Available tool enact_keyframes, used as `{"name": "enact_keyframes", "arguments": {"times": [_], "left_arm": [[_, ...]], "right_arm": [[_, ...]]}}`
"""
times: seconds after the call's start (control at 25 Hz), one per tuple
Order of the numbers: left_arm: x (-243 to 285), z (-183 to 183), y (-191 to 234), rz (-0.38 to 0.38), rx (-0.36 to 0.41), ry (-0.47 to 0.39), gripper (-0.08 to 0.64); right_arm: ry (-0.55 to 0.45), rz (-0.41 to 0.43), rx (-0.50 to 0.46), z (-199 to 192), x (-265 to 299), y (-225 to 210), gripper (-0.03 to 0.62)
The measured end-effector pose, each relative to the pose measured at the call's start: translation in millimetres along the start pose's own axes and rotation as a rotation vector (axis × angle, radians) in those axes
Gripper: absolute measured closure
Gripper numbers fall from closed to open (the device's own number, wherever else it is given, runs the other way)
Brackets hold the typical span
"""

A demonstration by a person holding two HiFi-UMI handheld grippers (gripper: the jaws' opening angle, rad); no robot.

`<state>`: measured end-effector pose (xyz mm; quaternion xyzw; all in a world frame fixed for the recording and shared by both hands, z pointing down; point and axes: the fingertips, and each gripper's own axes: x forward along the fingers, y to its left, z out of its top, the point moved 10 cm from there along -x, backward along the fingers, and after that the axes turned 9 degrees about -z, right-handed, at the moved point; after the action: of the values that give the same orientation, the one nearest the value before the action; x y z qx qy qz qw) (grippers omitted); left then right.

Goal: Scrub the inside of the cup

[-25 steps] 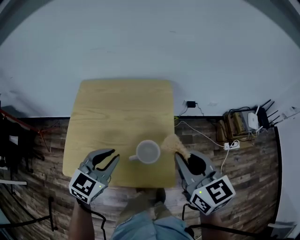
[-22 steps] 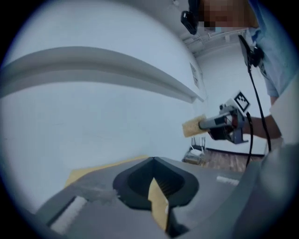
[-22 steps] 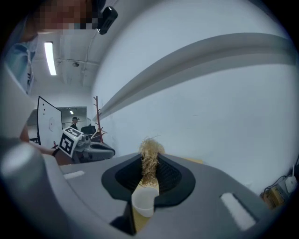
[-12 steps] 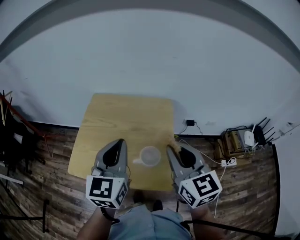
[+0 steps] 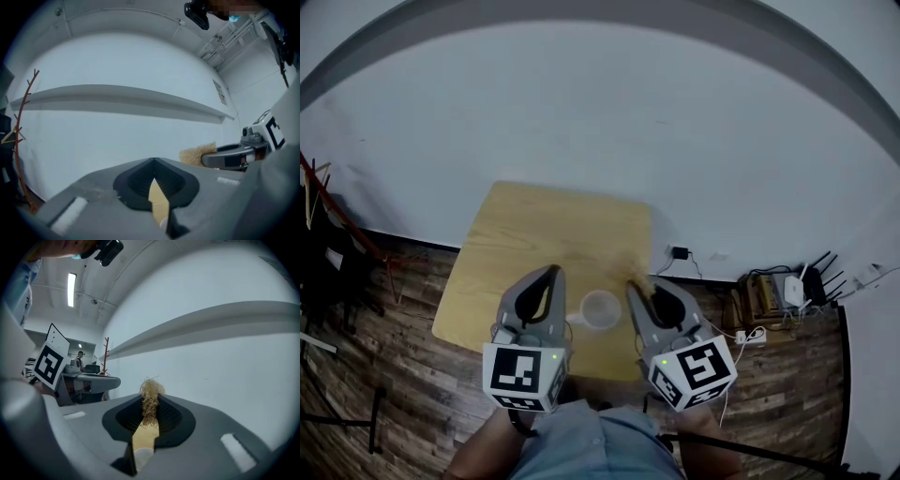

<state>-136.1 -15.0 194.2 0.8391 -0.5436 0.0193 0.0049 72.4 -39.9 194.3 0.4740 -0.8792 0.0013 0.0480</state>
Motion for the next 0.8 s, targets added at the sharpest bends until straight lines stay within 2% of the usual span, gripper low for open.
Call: {"name": "enact_keyframes", "arguments": {"times": [0.24,0.8], "left_arm": [[-0.8,-0.1,-1.1,-0.006,0.017,0.001,0.54],[5.3,-3.3,-3.4,-0.032,0.002,0.007,0.54]], "right_arm": [[-0.001,0.009,-0.005,2.1,3.3,2.9,0.531],[0.012,0.01,-0.016,-0.3,7.7,2.1,0.531]]}}
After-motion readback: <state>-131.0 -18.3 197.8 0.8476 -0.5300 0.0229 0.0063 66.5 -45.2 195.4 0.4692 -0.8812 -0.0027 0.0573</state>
